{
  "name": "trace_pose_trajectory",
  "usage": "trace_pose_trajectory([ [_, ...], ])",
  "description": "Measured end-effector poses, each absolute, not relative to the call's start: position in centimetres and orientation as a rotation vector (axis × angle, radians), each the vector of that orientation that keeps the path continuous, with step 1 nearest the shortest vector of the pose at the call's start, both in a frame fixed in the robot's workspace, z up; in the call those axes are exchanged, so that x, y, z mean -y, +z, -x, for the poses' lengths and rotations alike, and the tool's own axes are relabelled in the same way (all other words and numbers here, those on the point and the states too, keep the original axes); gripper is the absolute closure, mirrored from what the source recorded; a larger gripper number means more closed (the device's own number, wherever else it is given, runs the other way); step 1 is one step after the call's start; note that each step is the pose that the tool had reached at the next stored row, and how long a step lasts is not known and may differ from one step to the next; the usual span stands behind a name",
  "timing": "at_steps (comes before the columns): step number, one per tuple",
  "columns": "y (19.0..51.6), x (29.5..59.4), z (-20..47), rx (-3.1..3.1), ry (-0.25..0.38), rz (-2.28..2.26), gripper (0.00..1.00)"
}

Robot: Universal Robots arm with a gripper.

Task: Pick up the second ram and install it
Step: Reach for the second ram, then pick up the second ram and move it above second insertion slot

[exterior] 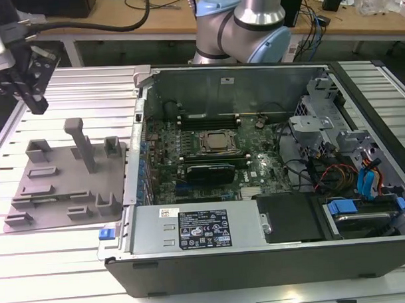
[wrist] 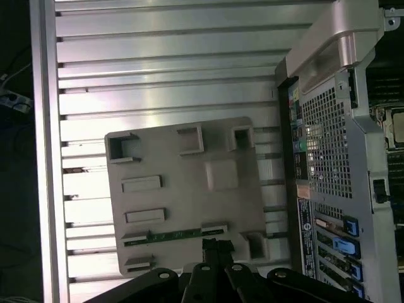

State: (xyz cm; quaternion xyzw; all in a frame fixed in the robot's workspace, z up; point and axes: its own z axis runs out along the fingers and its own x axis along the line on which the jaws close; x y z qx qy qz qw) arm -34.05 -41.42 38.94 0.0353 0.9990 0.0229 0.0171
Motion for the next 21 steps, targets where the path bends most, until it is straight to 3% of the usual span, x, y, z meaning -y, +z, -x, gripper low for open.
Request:
trace_pose_trajectory([
  [21, 38.84, 42.18, 35.73, -3.106, 0.068, -0.087, 0.92],
])
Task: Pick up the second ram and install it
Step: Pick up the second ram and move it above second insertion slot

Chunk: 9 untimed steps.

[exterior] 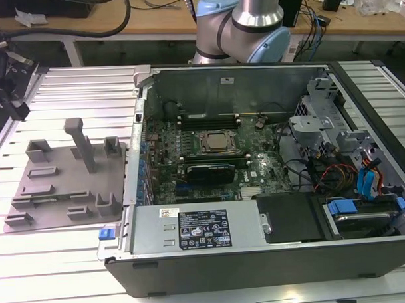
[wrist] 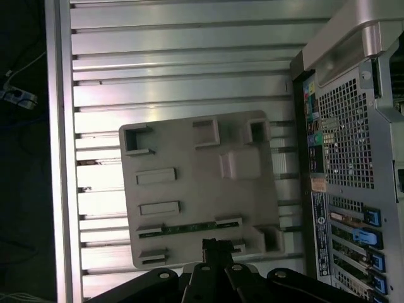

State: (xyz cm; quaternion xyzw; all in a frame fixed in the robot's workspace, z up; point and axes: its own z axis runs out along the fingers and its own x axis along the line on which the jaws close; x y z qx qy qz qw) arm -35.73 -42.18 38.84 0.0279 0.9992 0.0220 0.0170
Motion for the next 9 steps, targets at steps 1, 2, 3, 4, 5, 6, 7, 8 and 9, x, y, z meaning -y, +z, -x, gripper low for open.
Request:
trace_pose_trajectory([
  [1, 38.85, 42.17, 35.73, -3.107, 0.061, -0.052, 0.92],
  [2, 38.84, 42.18, 35.74, -3.108, 0.051, 0.025, 0.92],
  [3, 38.85, 42.17, 35.74, -3.108, 0.050, 0.076, 0.92],
  [4, 38.85, 42.16, 35.74, -3.107, 0.051, 0.126, 0.92],
  [5, 38.85, 42.16, 35.74, -3.106, 0.051, 0.163, 0.92],
  [6, 38.85, 42.17, 35.74, -3.105, 0.051, 0.184, 0.92],
  [7, 38.85, 42.17, 35.74, -3.102, 0.052, 0.230, 0.92],
  [8, 38.85, 42.17, 35.74, -3.100, 0.052, 0.264, 0.92],
  [9, 38.85, 42.17, 35.74, -3.098, 0.053, 0.291, 0.92],
])
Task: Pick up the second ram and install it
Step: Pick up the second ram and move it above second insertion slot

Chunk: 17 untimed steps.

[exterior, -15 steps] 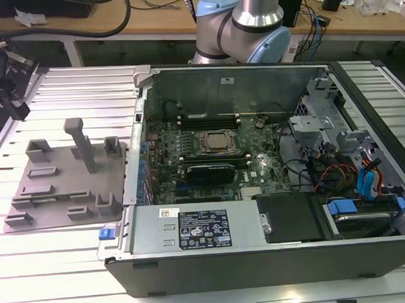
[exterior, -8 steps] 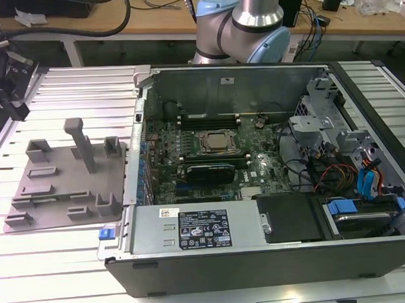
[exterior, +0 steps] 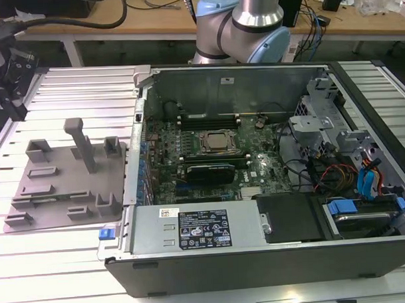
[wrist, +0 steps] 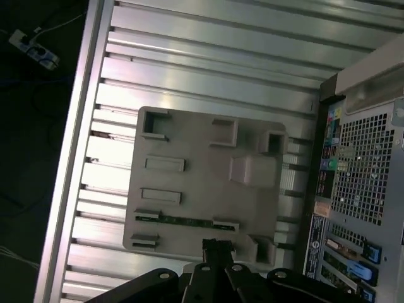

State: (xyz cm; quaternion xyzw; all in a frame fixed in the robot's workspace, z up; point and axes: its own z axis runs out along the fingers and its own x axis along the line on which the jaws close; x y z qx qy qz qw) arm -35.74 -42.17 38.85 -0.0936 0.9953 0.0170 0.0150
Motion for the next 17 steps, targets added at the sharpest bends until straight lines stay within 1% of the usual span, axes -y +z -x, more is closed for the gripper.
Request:
trace_pose_trajectory([
  [8, 38.84, 42.17, 35.74, -3.065, 0.057, 0.552, 0.92],
  [17, 38.84, 42.17, 35.74, -3.027, 0.059, 0.742, 0.92],
])
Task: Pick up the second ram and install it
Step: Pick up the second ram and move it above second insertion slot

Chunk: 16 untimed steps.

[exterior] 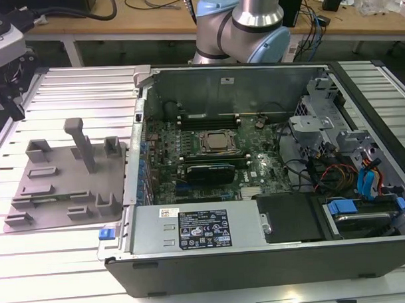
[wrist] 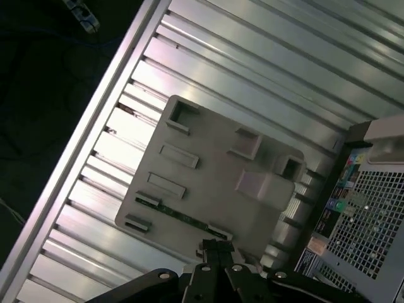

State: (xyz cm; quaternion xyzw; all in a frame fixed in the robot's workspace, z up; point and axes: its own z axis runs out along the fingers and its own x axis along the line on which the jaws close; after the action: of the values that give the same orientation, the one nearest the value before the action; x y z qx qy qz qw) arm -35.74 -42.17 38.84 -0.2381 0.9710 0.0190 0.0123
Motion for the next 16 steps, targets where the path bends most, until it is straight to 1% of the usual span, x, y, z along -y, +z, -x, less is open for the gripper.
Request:
trace_pose_trajectory([
  [16, 38.85, 42.17, 35.74, -2.928, 0.063, 1.080, 0.92],
])
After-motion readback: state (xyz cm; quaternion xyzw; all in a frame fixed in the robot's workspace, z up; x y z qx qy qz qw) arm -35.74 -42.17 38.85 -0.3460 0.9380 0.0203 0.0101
